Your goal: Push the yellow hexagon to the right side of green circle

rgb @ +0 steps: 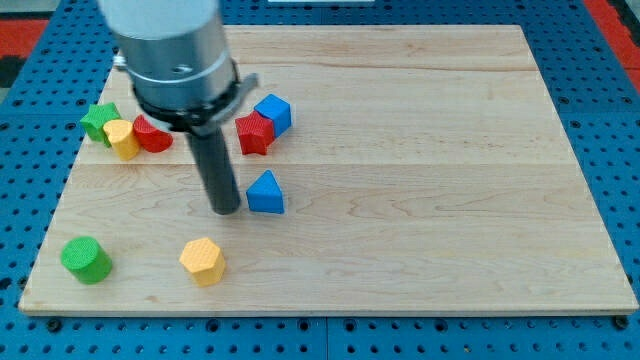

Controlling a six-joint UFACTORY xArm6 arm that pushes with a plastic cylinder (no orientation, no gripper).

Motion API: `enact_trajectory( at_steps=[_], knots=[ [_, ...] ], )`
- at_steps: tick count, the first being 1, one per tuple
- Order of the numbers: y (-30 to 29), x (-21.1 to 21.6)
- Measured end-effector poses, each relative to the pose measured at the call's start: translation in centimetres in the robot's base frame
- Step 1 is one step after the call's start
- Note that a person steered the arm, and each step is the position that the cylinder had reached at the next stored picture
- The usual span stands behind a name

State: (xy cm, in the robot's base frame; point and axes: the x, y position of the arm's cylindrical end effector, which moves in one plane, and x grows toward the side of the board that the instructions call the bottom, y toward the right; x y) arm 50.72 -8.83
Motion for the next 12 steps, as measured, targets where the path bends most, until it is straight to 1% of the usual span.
enact_trajectory(
  at_steps=[1,2,3,4,7,9,10,11,12],
  knots=[
    [3.2,2.3],
    [1.4,5.8],
    [-2.2,7.4],
    [-3.4,7.7],
    [-7.2,7.7],
    [-8.1,7.7],
    [-5.7,6.4],
    [-2.5,3.4],
    [-5.3,3.0]
  ],
)
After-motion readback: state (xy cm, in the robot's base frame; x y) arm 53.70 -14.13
